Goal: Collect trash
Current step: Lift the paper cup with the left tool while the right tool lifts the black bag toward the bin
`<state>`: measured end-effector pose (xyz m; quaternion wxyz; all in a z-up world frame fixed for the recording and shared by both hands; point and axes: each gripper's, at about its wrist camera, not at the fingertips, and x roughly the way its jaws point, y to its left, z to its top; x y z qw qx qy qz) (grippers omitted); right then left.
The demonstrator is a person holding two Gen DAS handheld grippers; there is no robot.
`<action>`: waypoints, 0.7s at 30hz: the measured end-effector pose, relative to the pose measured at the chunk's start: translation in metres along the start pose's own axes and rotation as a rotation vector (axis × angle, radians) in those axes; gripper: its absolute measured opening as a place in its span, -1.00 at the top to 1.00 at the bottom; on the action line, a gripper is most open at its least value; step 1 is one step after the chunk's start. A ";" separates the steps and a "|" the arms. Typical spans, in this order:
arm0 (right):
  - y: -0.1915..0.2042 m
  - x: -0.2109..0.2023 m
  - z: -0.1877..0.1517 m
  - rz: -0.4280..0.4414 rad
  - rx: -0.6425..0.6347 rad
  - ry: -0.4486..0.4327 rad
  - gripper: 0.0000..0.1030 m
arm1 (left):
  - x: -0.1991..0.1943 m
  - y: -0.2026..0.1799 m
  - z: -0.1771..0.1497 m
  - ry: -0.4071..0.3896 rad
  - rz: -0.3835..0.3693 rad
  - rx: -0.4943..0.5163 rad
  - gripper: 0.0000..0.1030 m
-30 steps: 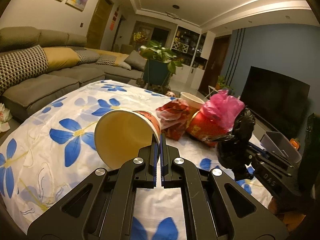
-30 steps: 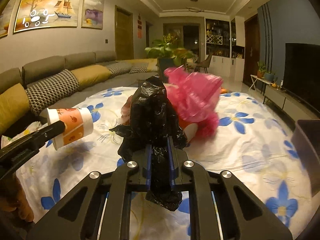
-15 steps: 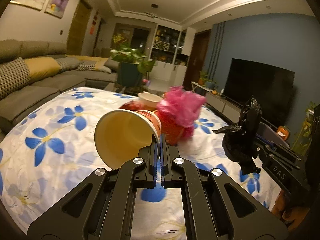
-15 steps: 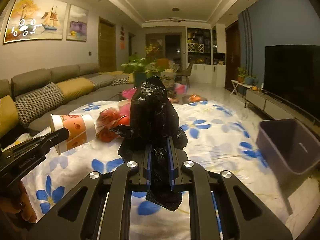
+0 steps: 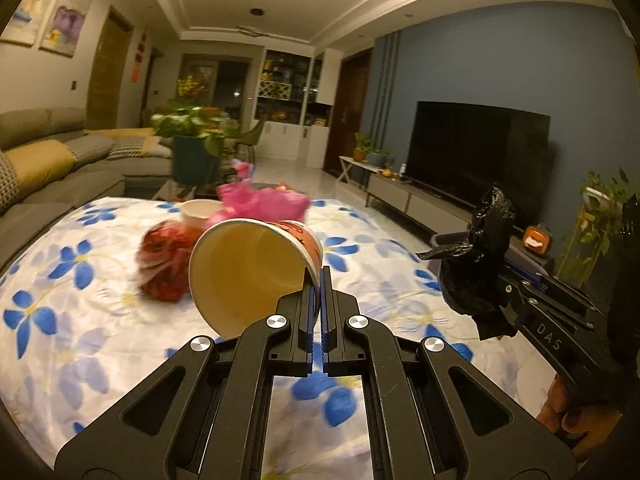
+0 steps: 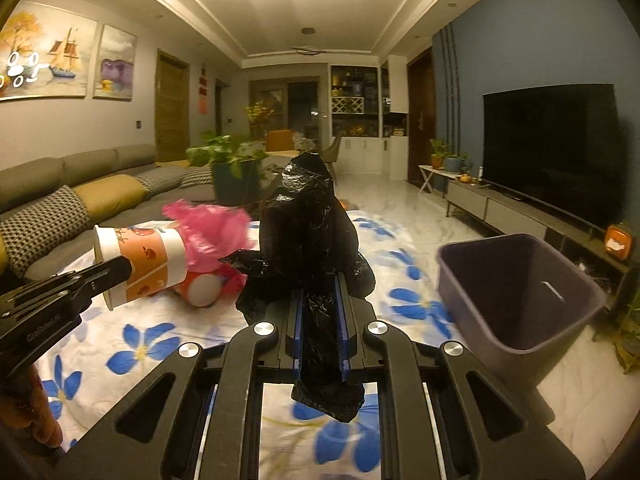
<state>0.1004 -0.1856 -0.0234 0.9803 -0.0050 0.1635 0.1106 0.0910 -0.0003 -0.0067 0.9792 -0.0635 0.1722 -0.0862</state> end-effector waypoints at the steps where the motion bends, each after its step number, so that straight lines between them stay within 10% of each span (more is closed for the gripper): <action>1: -0.005 -0.001 0.000 -0.013 0.003 -0.004 0.72 | 0.004 -0.005 0.001 0.001 -0.010 0.008 0.96; 21: -0.112 -0.011 0.009 -0.254 0.067 -0.069 0.72 | 0.072 -0.110 0.022 -0.002 -0.212 0.133 0.96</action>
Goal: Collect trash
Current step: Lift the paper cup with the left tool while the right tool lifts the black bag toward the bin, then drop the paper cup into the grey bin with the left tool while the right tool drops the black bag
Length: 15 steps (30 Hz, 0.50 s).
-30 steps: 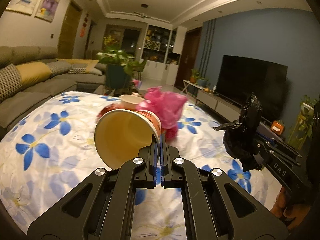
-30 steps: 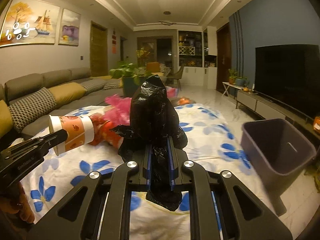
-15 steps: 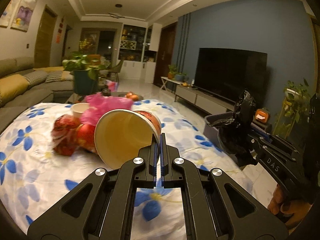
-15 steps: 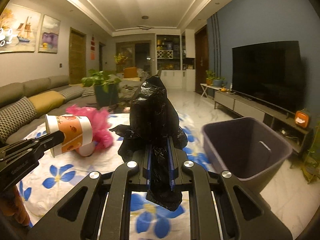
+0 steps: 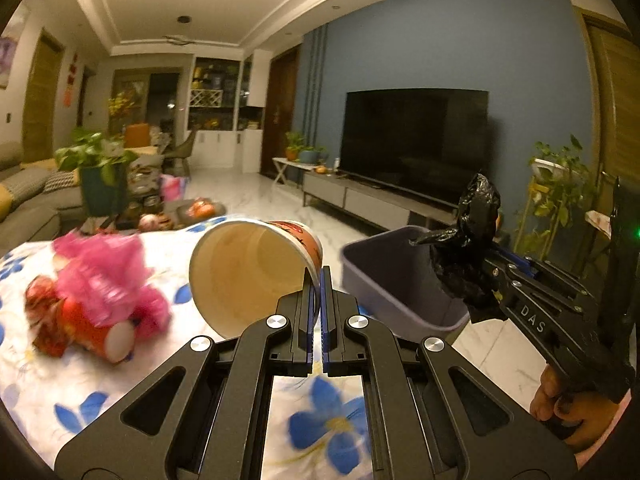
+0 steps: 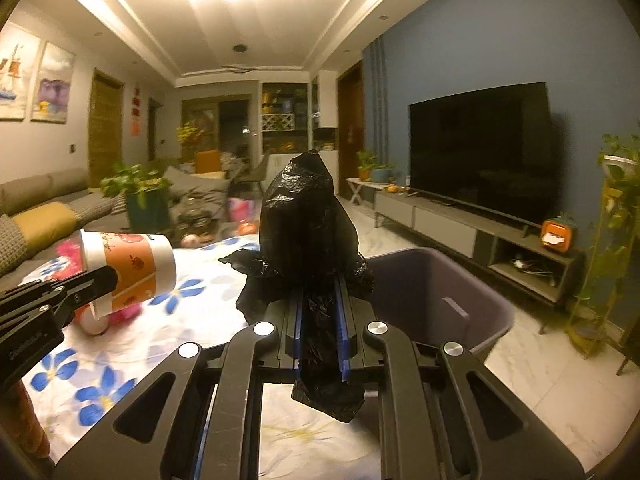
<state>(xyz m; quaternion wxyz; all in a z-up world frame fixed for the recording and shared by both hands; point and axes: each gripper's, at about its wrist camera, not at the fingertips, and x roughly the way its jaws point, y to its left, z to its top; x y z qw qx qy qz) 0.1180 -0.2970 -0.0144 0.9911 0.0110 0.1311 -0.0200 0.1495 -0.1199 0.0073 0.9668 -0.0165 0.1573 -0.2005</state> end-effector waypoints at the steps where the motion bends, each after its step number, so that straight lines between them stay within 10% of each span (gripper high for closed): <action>1: -0.007 0.002 0.001 -0.018 0.003 -0.004 0.72 | 0.004 -0.005 0.002 -0.002 -0.011 0.003 0.96; 15: -0.066 0.024 0.002 -0.149 0.024 -0.013 0.72 | 0.074 -0.069 0.023 0.004 -0.143 0.053 0.96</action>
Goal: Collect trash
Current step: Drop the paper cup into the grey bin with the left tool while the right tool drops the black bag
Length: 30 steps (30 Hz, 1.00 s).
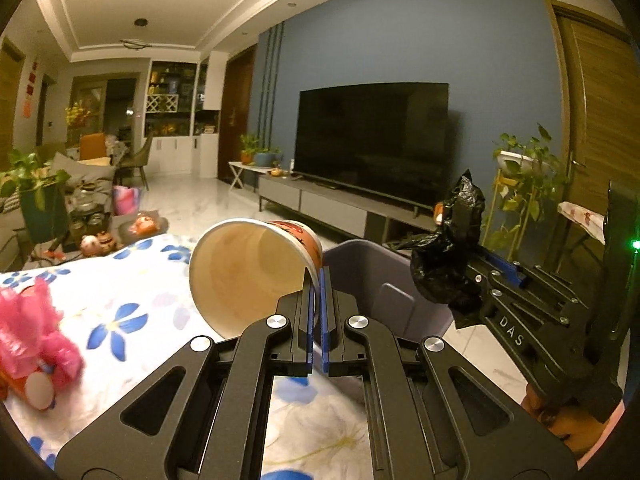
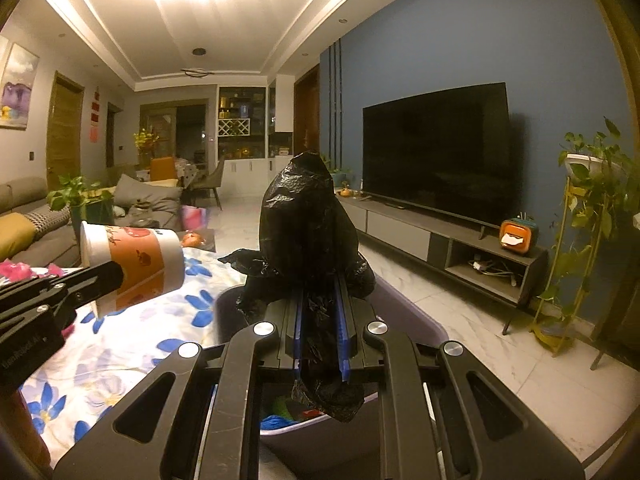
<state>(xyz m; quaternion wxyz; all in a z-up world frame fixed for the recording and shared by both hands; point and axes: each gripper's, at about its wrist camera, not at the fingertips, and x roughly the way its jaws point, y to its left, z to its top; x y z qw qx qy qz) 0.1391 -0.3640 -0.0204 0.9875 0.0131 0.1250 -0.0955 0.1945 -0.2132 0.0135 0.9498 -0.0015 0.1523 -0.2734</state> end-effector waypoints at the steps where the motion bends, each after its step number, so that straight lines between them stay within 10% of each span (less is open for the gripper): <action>1: -0.003 0.003 0.000 -0.003 0.002 0.001 0.72 | 0.004 -0.002 0.000 0.002 -0.005 0.002 0.96; 30: -0.017 0.036 0.001 -0.011 0.060 0.009 0.70 | 0.077 -0.023 0.000 0.049 -0.130 -0.007 0.96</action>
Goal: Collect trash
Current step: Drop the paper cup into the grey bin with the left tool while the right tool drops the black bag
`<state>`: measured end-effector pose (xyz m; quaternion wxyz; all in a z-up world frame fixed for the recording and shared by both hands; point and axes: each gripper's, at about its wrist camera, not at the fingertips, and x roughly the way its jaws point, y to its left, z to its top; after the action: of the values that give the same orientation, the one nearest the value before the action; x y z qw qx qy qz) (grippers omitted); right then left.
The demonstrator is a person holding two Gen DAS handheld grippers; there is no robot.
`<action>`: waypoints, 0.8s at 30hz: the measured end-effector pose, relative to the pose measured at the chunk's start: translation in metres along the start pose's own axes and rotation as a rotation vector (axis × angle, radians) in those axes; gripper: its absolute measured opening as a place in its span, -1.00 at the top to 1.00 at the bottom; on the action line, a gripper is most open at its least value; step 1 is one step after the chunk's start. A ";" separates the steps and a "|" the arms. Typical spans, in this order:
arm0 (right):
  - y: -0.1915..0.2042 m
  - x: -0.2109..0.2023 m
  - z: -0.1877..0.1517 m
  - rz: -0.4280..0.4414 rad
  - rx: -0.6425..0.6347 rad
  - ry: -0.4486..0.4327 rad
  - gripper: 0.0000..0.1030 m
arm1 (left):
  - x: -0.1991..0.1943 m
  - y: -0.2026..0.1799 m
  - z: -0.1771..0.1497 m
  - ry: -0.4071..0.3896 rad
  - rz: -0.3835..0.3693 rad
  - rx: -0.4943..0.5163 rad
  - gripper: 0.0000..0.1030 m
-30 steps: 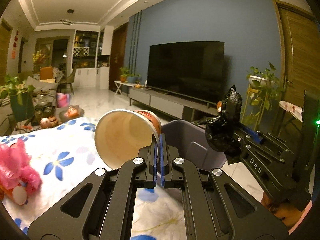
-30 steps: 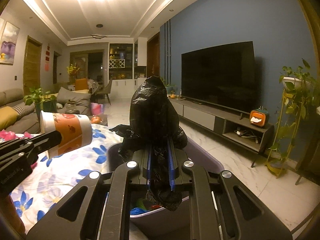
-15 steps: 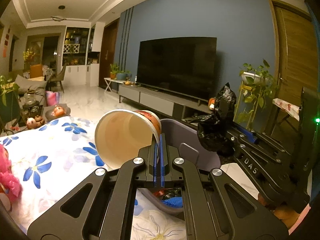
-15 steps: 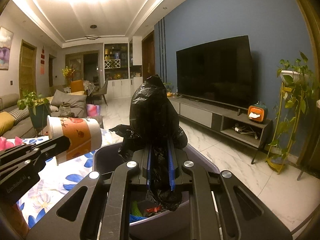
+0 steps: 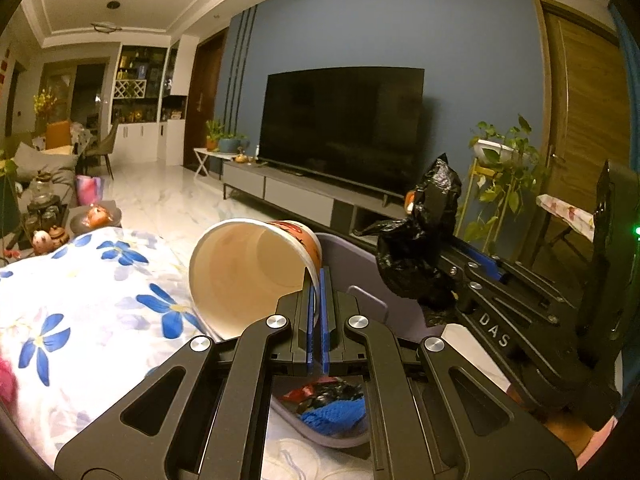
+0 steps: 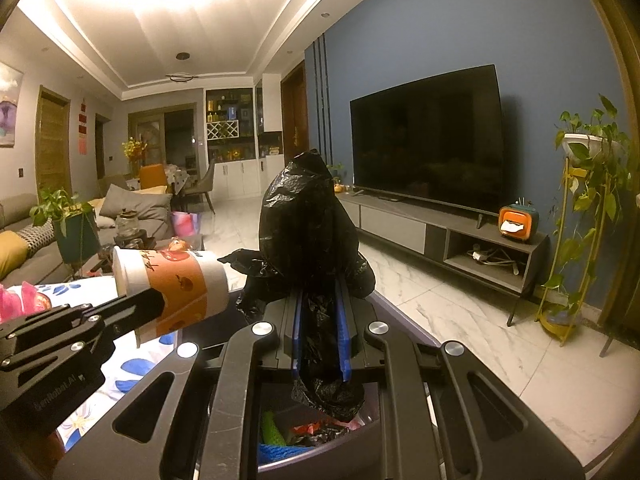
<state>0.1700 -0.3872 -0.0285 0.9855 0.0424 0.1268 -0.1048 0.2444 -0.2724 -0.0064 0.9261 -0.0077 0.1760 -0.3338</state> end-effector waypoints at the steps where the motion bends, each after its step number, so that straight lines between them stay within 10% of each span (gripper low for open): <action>1: -0.001 0.001 0.000 0.002 0.003 0.003 0.70 | 0.002 -0.001 0.000 0.001 -0.004 -0.002 0.96; 12: -0.008 0.011 0.001 0.011 0.020 0.025 0.67 | 0.021 0.003 -0.005 0.034 -0.018 -0.040 0.96; 19: -0.010 0.015 0.005 0.014 0.044 0.040 0.25 | 0.027 0.000 -0.012 0.067 -0.032 -0.011 0.89; 24: -0.012 0.010 0.007 0.010 0.062 0.029 -0.02 | 0.022 0.016 -0.017 0.066 0.007 -0.062 -0.21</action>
<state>0.1785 -0.4020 -0.0252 0.9822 0.0751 0.1375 -0.1032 0.2637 -0.2718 -0.0315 0.9203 -0.0246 0.2168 -0.3248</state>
